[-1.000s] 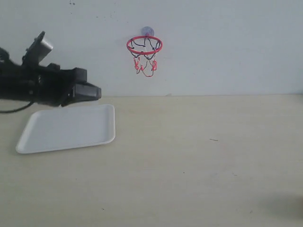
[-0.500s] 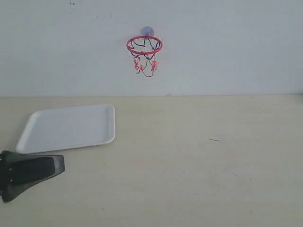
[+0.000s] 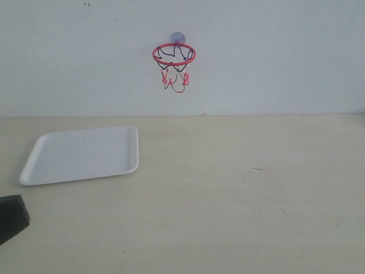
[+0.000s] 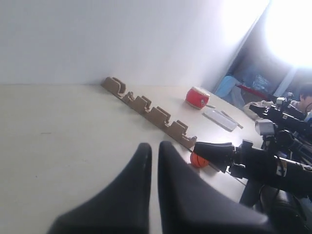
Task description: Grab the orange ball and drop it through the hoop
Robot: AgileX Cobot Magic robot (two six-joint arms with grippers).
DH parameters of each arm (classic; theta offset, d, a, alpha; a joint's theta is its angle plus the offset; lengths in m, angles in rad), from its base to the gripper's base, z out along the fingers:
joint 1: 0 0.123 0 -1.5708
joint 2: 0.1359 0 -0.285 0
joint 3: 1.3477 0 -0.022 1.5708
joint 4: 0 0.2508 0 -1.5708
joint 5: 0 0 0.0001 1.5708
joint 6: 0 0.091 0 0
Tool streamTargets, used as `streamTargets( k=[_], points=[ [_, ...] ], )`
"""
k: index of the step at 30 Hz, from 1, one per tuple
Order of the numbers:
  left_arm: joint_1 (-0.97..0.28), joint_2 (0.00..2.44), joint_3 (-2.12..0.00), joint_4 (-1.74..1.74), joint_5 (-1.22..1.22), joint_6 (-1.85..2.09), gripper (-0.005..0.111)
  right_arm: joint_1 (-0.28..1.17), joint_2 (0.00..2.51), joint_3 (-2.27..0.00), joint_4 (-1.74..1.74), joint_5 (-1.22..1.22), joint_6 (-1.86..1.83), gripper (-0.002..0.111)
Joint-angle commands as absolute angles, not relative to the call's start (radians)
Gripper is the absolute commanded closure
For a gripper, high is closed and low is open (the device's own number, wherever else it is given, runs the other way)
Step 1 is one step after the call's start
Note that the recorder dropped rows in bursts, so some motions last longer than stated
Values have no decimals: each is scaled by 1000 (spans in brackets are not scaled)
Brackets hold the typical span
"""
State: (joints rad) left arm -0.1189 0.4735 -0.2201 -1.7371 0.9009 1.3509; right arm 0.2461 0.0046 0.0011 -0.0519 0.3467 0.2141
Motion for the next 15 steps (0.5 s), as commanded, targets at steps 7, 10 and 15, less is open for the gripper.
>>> streamTargets(
  k=[7, 10, 15],
  points=[
    [-120, 419, -214, -1744, 909, 1401, 103, 241, 0, 0, -58, 342, 210, 109],
    [-120, 419, -214, -1744, 909, 1404, 103, 241, 0, 0, -58, 347, 210, 109],
    [-120, 419, -214, -1744, 909, 1404, 103, 241, 0, 0, -58, 347, 210, 109]
  ],
)
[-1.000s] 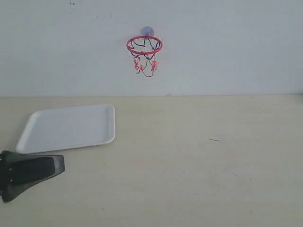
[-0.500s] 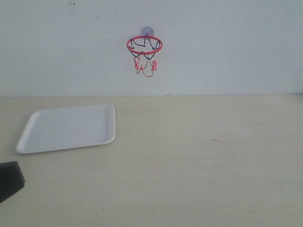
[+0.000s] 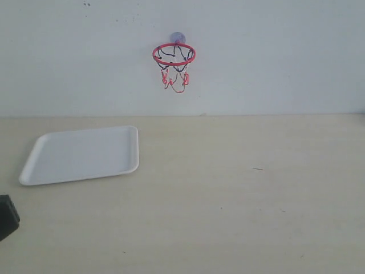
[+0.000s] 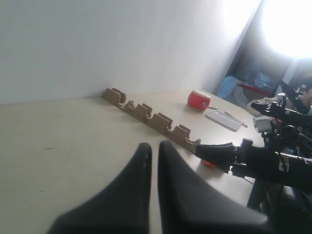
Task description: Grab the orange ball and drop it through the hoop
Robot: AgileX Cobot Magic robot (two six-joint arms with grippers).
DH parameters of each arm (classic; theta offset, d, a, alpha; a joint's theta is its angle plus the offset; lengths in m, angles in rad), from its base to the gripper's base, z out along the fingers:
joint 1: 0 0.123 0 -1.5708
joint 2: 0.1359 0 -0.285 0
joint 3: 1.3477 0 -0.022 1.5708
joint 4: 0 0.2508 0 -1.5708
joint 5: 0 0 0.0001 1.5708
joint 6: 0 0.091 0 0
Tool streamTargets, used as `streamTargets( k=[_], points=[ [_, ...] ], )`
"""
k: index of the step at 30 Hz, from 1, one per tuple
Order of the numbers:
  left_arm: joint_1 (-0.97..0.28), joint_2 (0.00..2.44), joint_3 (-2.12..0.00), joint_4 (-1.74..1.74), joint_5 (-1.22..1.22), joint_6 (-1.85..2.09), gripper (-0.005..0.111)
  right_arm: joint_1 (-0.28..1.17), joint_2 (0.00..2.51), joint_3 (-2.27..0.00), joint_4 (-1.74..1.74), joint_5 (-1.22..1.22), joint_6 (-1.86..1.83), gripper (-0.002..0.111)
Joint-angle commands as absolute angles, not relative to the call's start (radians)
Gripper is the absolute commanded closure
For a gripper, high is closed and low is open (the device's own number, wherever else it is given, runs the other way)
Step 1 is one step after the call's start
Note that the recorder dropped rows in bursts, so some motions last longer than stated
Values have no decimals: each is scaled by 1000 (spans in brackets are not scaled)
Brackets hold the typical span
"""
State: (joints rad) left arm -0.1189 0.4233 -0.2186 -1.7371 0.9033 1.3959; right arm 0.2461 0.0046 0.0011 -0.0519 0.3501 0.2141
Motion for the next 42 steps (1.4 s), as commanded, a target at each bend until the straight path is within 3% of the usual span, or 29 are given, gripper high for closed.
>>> streamTargets(
  k=[1, 9, 16, 21, 27, 42],
  points=[
    [-120, 419, -214, -1744, 909, 1404, 103, 241, 0, 0, -58, 347, 210, 109],
    [-120, 332, -214, -1744, 896, 1366, 103, 241, 0, 0, -58, 347, 210, 109],
    [-120, 111, -133, -1701, 549, 1134, 103, 241, 0, 0, -58, 345, 210, 109],
    [-120, 76, -114, -993, 488, 363, 103, 241, 0, 0, -58, 345, 210, 109],
    [-120, 76, -114, -517, 467, -240, 103, 241, 0, 0, -58, 345, 210, 109],
    [-120, 76, -114, -445, 412, -248, 103, 241, 0, 0, -58, 345, 210, 109]
  ],
)
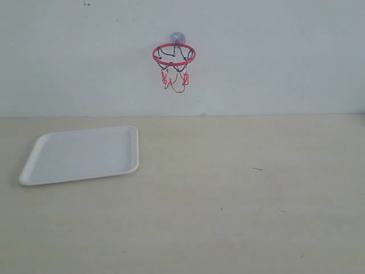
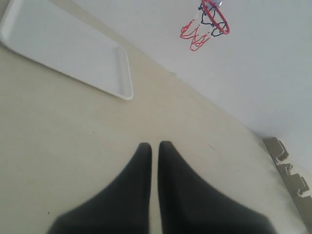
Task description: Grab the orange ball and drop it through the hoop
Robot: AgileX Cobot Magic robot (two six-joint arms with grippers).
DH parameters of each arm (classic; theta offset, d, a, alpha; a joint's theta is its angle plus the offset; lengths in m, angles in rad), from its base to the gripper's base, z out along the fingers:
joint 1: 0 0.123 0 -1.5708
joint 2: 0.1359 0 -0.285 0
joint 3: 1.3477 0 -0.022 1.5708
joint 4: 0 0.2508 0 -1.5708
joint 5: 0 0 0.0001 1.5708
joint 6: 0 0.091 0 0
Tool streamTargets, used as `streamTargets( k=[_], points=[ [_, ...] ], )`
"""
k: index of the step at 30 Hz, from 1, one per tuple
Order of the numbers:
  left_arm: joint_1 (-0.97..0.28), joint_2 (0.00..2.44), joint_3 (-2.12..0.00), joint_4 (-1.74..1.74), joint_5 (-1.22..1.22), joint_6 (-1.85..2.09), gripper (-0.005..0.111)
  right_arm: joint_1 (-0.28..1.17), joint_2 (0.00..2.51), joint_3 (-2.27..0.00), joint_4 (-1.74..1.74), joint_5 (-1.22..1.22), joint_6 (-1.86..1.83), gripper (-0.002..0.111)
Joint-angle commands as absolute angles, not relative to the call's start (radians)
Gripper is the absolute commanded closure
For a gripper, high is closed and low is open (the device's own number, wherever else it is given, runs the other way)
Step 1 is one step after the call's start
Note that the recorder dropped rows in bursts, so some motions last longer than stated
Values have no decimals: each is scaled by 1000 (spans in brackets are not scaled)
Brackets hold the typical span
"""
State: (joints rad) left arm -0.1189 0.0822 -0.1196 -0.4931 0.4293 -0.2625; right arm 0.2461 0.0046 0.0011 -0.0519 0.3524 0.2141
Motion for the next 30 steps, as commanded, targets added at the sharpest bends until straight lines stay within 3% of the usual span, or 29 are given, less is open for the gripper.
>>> streamTargets(
  k=[1, 14, 30],
  points=[
    [-120, 76, -114, -418, 412, -243, 103, 241, 0, 0, -58, 345, 210, 109],
    [-54, 41, -65, -102, 360, -243, 103, 241, 0, 0, -58, 345, 210, 109],
    [11, 0, 0, 14, 294, -86, 103, 241, 0, 0, -58, 345, 210, 109]
  ],
)
